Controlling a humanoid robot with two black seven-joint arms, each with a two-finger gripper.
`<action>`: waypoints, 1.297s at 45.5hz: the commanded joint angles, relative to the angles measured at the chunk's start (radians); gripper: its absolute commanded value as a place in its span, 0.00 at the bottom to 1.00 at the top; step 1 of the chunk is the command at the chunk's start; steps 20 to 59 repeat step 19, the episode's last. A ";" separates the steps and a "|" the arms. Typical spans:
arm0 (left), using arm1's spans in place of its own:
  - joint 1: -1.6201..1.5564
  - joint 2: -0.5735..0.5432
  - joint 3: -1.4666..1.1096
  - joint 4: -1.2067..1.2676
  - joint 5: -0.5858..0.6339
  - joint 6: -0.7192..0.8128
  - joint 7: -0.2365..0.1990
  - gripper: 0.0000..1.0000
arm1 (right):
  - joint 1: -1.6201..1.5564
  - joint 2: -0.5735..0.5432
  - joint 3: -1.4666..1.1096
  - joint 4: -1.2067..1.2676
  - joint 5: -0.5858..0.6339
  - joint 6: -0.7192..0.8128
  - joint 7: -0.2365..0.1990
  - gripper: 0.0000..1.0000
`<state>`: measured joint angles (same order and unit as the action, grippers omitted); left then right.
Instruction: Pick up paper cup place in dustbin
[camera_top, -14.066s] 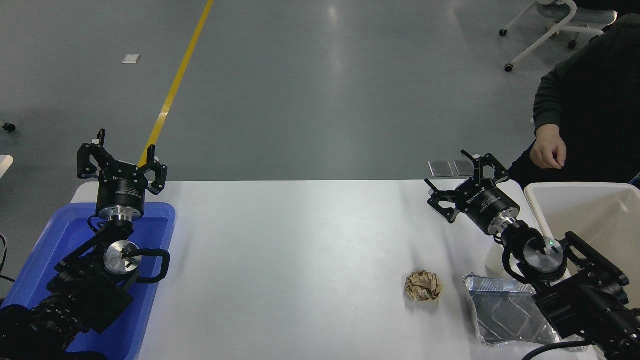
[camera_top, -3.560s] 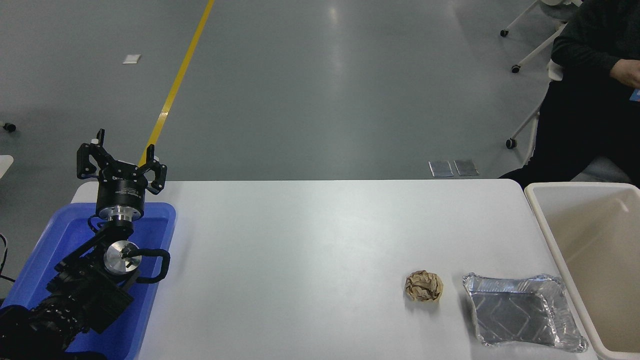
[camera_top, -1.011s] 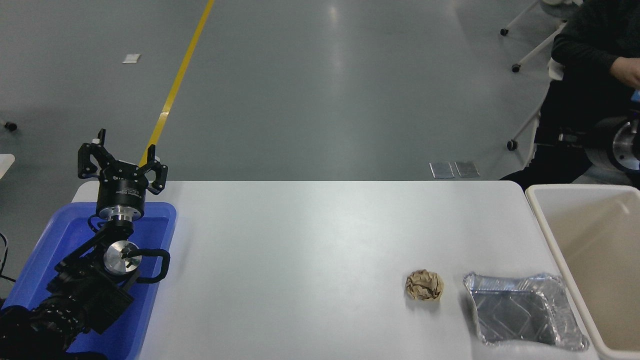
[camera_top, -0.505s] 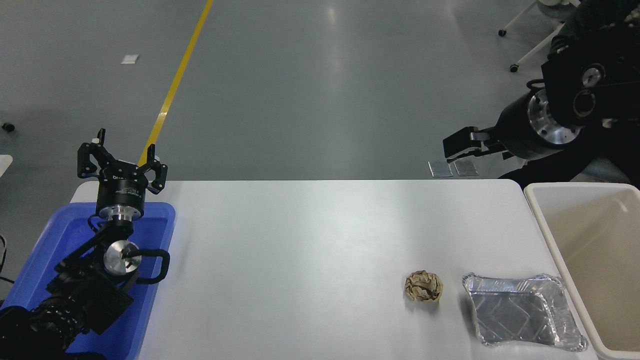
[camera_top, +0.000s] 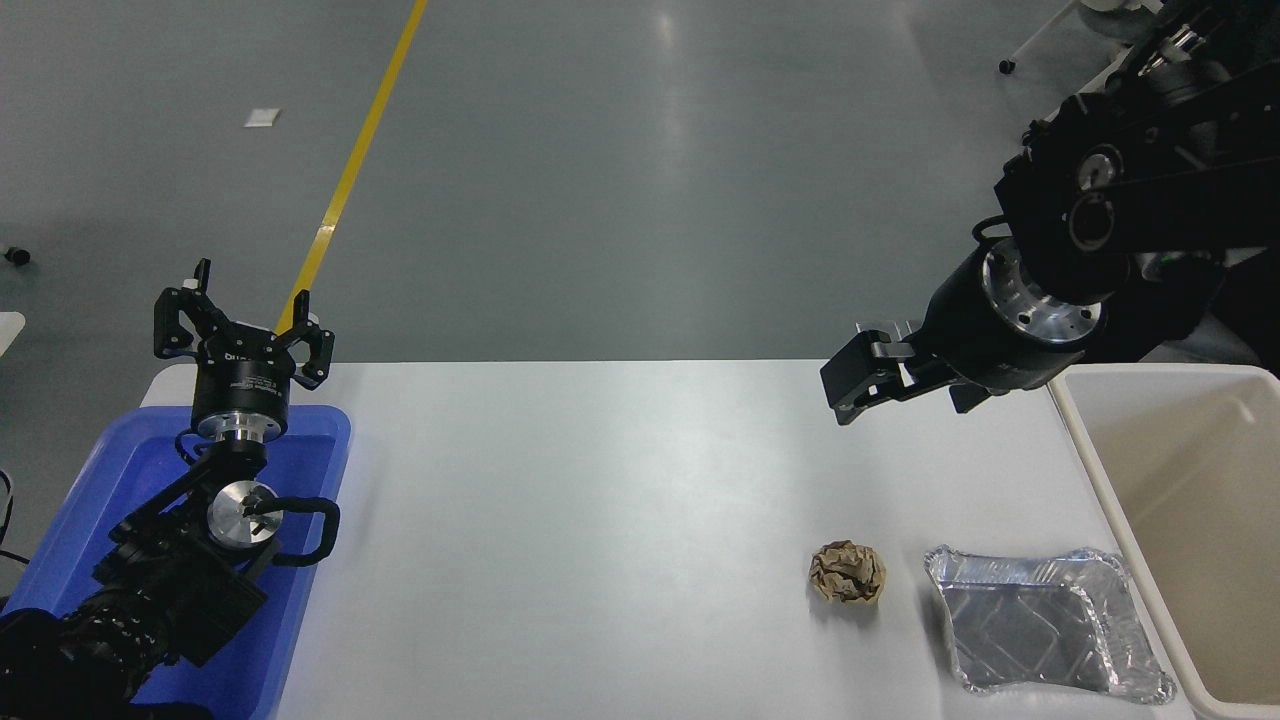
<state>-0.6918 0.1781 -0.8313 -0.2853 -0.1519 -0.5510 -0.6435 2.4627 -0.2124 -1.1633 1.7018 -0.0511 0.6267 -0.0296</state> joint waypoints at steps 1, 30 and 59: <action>0.000 0.001 0.000 0.000 0.000 0.000 0.001 0.99 | 0.028 0.016 -0.021 0.010 0.036 0.085 0.007 1.00; 0.000 0.000 0.001 0.000 0.000 0.000 -0.001 0.99 | 0.062 0.013 -0.026 0.016 0.037 0.108 0.007 1.00; 0.000 0.000 0.001 0.000 0.000 0.000 -0.001 0.99 | 0.062 0.013 -0.026 0.016 0.037 0.108 0.007 1.00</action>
